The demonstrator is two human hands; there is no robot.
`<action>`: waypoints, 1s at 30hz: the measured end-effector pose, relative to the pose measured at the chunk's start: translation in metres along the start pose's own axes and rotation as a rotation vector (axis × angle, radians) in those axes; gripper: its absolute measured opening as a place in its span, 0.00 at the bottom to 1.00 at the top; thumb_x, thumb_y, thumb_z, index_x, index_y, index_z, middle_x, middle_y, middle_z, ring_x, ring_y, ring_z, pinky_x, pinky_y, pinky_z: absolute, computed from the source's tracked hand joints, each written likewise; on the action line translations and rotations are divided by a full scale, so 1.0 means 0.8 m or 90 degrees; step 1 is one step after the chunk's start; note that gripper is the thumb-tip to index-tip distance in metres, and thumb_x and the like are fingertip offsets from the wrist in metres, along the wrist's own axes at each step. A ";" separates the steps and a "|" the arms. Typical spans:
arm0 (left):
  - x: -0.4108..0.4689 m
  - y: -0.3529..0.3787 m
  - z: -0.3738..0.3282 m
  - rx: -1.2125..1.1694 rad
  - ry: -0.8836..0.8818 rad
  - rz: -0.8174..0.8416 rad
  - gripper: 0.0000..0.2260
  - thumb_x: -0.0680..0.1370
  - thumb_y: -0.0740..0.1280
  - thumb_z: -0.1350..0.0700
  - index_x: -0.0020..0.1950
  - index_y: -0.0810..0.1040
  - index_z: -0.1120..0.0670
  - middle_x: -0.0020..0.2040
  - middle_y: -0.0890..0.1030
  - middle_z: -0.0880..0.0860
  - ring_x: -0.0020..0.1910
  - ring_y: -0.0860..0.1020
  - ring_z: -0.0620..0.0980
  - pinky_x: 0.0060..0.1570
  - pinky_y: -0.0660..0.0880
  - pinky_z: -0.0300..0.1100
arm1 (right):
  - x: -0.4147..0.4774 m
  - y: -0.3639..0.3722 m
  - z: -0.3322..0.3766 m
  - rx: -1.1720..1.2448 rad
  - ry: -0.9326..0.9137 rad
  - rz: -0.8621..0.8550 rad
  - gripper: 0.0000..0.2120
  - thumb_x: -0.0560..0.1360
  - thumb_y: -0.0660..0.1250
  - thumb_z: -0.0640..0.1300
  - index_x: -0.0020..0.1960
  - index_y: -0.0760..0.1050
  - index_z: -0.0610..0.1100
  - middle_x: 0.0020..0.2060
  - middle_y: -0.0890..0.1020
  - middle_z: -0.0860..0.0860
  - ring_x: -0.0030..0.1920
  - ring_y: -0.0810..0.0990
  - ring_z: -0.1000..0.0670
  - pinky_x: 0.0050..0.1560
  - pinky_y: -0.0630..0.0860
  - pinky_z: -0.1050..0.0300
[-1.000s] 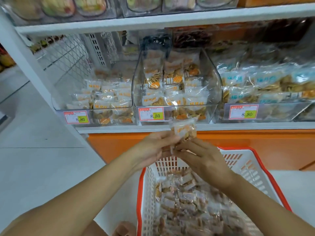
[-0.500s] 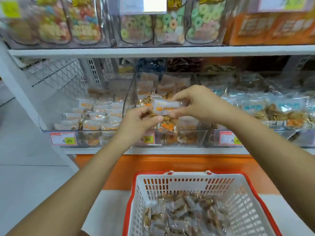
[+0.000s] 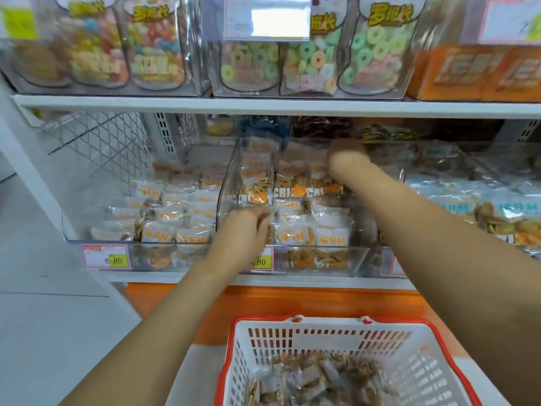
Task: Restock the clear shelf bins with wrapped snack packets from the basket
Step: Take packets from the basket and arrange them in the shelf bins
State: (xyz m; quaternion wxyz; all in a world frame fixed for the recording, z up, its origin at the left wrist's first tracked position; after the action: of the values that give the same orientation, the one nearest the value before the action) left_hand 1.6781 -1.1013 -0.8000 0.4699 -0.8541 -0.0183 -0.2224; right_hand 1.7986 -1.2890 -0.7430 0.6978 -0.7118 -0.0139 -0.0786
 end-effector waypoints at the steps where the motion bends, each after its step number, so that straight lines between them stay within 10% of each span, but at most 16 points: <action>1: 0.000 0.001 0.000 0.001 0.005 0.002 0.12 0.81 0.60 0.58 0.62 0.78 0.55 0.54 0.83 0.52 0.48 0.79 0.46 0.47 0.68 0.31 | 0.003 -0.001 -0.001 -0.022 0.018 -0.027 0.16 0.79 0.57 0.36 0.66 0.71 0.35 0.67 0.70 0.38 0.68 0.68 0.39 0.63 0.69 0.49; 5: -0.011 -0.009 -0.008 -0.027 0.061 -0.044 0.12 0.82 0.58 0.59 0.60 0.79 0.58 0.54 0.82 0.54 0.51 0.78 0.49 0.48 0.67 0.32 | -0.012 -0.005 0.001 0.006 0.045 -0.106 0.21 0.79 0.56 0.36 0.71 0.62 0.37 0.72 0.59 0.36 0.69 0.65 0.38 0.61 0.69 0.46; 11: -0.080 -0.028 -0.036 -0.064 0.161 -0.118 0.13 0.81 0.56 0.53 0.37 0.69 0.52 0.31 0.65 0.41 0.30 0.65 0.42 0.32 0.60 0.34 | -0.139 -0.002 0.041 0.065 -0.111 -0.181 0.10 0.79 0.60 0.41 0.58 0.71 0.39 0.48 0.80 0.41 0.47 0.79 0.39 0.36 0.66 0.52; 16: -0.159 0.064 0.038 0.113 0.004 0.206 0.17 0.82 0.56 0.50 0.35 0.71 0.54 0.30 0.72 0.49 0.29 0.71 0.48 0.29 0.66 0.43 | -0.267 0.048 0.058 0.203 -0.292 -0.376 0.10 0.74 0.70 0.42 0.37 0.73 0.41 0.31 0.76 0.46 0.29 0.73 0.47 0.28 0.60 0.61; 19: -0.221 0.108 0.086 0.130 -0.062 0.362 0.13 0.82 0.55 0.53 0.49 0.78 0.57 0.44 0.78 0.53 0.43 0.78 0.54 0.42 0.74 0.46 | -0.303 0.124 0.062 0.309 -0.343 -0.277 0.14 0.77 0.65 0.47 0.34 0.71 0.43 0.28 0.74 0.49 0.29 0.67 0.52 0.30 0.61 0.61; 25: -0.276 0.131 0.111 0.071 -0.030 0.491 0.18 0.82 0.55 0.59 0.71 0.70 0.53 0.72 0.68 0.50 0.69 0.69 0.47 0.68 0.61 0.33 | -0.323 0.395 0.014 0.250 0.002 0.285 0.13 0.78 0.62 0.46 0.60 0.74 0.42 0.55 0.80 0.47 0.53 0.79 0.47 0.54 0.77 0.54; 30: -0.265 0.128 0.110 0.031 -0.013 0.492 0.18 0.83 0.54 0.59 0.71 0.71 0.53 0.72 0.69 0.50 0.71 0.66 0.44 0.65 0.54 0.27 | -0.376 0.472 -0.019 0.461 0.322 0.273 0.29 0.72 0.66 0.36 0.69 0.59 0.41 0.66 0.65 0.44 0.62 0.69 0.43 0.63 0.71 0.45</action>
State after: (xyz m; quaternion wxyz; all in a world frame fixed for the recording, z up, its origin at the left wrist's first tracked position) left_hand 1.5433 -1.0492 -1.0059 0.5392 -0.7886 0.2950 -0.0197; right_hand 1.5490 -1.2868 -1.1565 0.8824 -0.3688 0.2766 -0.0940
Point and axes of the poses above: each hand's wrist, its own x-axis towards the middle knuckle, its own y-axis out of the palm, z = x × y, the point moved 8 cm from there along x, towards the middle knuckle
